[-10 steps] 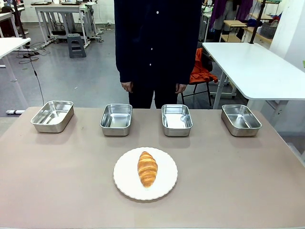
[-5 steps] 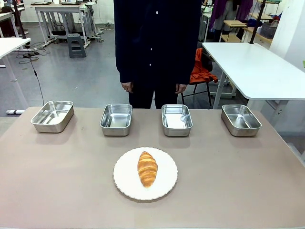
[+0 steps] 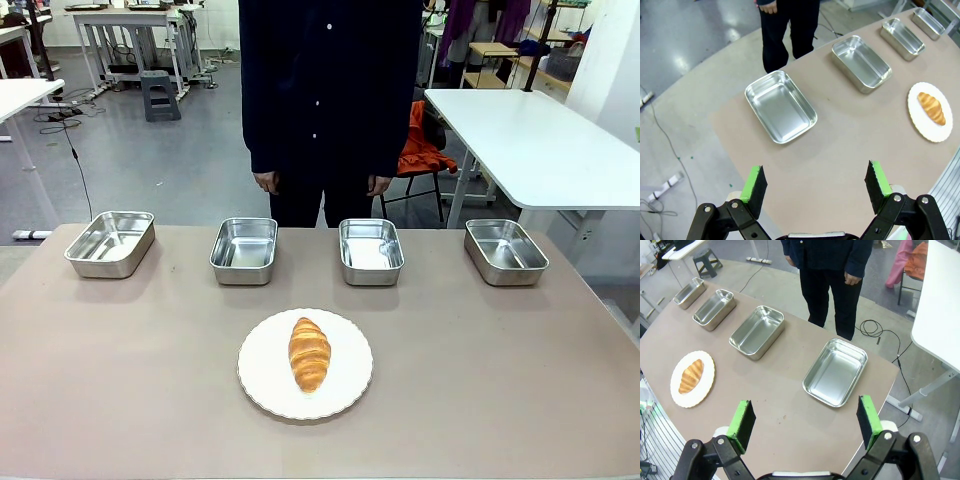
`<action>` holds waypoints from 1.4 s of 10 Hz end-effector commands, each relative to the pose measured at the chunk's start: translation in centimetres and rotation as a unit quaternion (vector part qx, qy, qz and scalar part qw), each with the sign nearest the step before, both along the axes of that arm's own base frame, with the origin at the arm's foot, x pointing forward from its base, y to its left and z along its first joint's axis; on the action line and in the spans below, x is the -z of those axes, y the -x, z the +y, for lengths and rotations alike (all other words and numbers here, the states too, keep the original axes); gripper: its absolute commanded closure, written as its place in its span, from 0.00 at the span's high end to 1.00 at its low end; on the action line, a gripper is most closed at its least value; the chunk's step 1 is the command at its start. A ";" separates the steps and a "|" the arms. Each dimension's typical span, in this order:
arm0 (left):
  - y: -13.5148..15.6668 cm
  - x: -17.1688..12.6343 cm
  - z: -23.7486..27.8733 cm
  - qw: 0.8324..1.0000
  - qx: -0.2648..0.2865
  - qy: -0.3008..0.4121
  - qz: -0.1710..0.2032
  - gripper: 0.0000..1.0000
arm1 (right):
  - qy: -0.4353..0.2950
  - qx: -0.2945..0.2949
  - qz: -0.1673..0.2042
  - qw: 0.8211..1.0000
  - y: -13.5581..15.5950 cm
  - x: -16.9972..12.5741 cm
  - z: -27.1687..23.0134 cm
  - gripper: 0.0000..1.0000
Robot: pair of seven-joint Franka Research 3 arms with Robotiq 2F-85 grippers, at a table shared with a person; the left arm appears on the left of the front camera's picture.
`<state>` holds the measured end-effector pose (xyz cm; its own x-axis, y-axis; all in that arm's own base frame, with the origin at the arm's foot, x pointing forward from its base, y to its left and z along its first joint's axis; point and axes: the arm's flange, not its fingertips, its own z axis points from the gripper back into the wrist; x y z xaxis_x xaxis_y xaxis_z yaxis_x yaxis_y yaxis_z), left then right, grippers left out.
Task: Place the bread in the container.
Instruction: Place the Butter Roll into the Airtight Container indicated by the human.
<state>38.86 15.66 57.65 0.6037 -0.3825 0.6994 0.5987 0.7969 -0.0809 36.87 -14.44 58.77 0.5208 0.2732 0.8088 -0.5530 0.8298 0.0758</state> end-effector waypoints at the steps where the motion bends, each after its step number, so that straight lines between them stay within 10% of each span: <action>1: 0.0 -0.1 0.0 1.000 -0.004 0.001 0.000 1.00 | -0.002 -0.002 -0.003 1.000 0.0 0.0 0.0 1.00; 14: 0.0 -0.1 0.0 1.000 -0.004 0.001 0.000 1.00 | -0.002 -0.002 -0.003 1.000 0.0 0.0 0.0 1.00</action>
